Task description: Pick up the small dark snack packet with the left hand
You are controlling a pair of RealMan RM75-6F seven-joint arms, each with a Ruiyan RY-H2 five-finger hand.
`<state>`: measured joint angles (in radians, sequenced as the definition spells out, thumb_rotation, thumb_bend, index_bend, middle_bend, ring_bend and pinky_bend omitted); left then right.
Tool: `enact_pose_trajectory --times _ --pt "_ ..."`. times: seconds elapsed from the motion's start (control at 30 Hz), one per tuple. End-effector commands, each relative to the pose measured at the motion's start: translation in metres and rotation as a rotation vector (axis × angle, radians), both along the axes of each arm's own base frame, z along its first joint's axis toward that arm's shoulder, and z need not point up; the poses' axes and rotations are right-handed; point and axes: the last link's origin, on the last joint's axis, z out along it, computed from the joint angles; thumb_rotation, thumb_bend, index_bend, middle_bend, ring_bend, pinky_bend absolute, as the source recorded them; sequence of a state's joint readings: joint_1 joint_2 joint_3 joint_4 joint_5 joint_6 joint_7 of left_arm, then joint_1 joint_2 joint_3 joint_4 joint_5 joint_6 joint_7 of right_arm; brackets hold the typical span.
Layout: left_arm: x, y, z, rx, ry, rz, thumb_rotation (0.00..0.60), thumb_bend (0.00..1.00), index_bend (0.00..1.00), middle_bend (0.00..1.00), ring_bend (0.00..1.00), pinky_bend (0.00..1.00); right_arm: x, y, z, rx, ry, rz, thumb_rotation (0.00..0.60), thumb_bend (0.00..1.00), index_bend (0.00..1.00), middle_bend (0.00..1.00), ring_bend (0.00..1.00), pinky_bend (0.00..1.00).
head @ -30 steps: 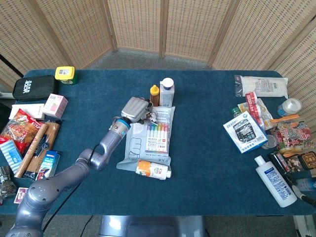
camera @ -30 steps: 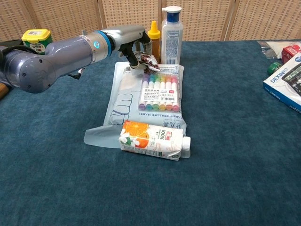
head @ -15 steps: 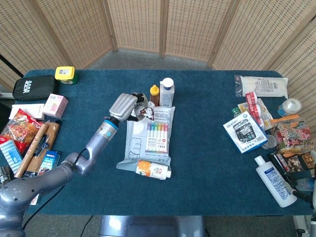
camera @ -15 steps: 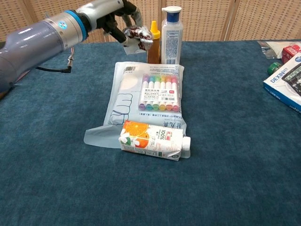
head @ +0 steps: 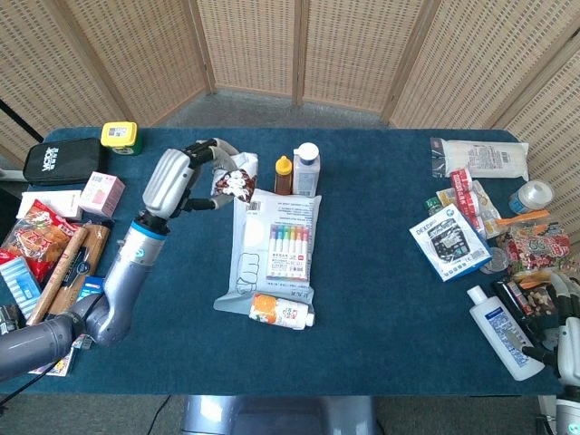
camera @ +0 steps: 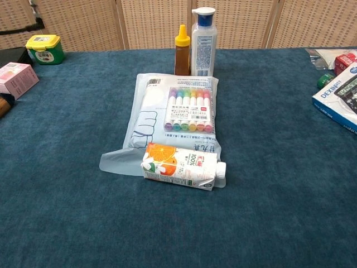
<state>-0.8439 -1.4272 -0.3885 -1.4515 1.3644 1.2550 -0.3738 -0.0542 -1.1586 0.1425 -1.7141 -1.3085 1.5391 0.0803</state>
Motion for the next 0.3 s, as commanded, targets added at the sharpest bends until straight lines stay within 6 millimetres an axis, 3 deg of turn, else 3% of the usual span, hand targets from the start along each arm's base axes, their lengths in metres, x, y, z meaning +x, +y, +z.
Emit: enact_pose_trajectory --times 0.03,0.3 --pt "0.0013 -0.0066 0.0210 0.050 -0.063 -0.013 0.600 0.38 0.82 0.70 0.93 0.85 -0.0012 0.0004 0.0007 -0.001 0.001 -0.003 0.600 0.00 0.00 0.00 0.00 0.00" --pt "0.0025 -0.0112 0.0249 0.061 -0.076 -0.021 0.600 0.38 0.82 0.70 0.93 0.84 -0.0024 -0.0014 0.0011 0.006 0.000 -0.002 0.600 0.00 0.00 0.00 0.00 0.00"
